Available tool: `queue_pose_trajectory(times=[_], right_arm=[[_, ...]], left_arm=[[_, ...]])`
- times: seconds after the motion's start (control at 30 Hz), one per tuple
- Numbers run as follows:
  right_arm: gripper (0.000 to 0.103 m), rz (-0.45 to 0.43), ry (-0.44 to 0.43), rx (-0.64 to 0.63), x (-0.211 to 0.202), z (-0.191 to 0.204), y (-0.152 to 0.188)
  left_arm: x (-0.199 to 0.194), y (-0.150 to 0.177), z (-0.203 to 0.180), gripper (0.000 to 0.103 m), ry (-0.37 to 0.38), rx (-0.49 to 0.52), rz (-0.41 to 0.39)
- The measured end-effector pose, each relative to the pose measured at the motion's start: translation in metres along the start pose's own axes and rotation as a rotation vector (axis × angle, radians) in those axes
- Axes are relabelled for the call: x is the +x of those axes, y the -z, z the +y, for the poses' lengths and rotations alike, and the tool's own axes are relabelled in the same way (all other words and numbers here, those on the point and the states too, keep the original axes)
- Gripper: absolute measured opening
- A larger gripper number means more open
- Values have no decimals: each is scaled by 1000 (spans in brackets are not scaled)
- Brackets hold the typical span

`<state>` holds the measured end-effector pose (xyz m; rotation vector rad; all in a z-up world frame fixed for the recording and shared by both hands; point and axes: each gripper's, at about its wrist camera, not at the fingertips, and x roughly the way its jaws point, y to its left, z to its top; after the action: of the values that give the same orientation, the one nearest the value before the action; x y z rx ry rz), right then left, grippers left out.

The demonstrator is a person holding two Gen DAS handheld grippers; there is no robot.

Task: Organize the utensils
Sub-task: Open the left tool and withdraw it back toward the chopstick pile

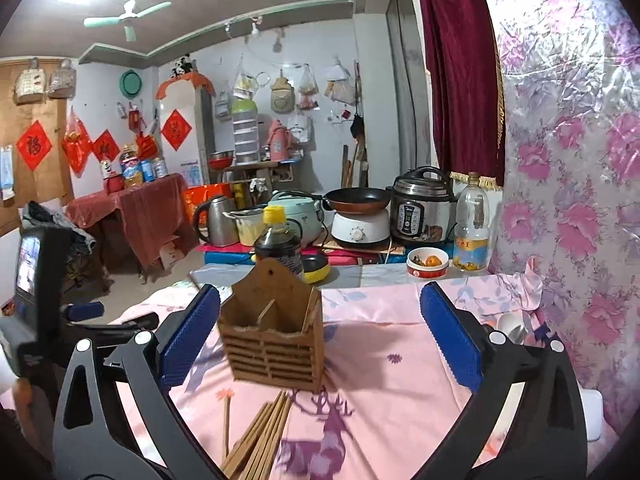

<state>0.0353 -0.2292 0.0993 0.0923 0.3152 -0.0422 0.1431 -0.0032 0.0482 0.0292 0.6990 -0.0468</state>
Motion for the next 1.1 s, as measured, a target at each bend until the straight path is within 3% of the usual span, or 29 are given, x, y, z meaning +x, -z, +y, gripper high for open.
queue_pose_trajectory(times=[0.17,0.27,0.37,0.47,0.8,0.97,1.1], right_arm=[[97,76,-24,-33,-14,1,37],[97,135,-8,-31,-9,-7,72],[97,283,8,-6,14,-17,96],[97,359,-5,48,29,-26,103],[97,358,29,34,25,-23,104],[97,372,25,60,28,-28,103],[97,386,17,100,31,-34,104]], left_arm=[[9,53,6,97,-18,35,74],[29,88,5,97,1,69,197],[41,106,-2,97,35,100,284],[42,111,-11,97,69,127,295],[48,117,-44,97,145,198,324],[58,115,-53,97,179,169,357],[69,117,-57,97,160,166,383]])
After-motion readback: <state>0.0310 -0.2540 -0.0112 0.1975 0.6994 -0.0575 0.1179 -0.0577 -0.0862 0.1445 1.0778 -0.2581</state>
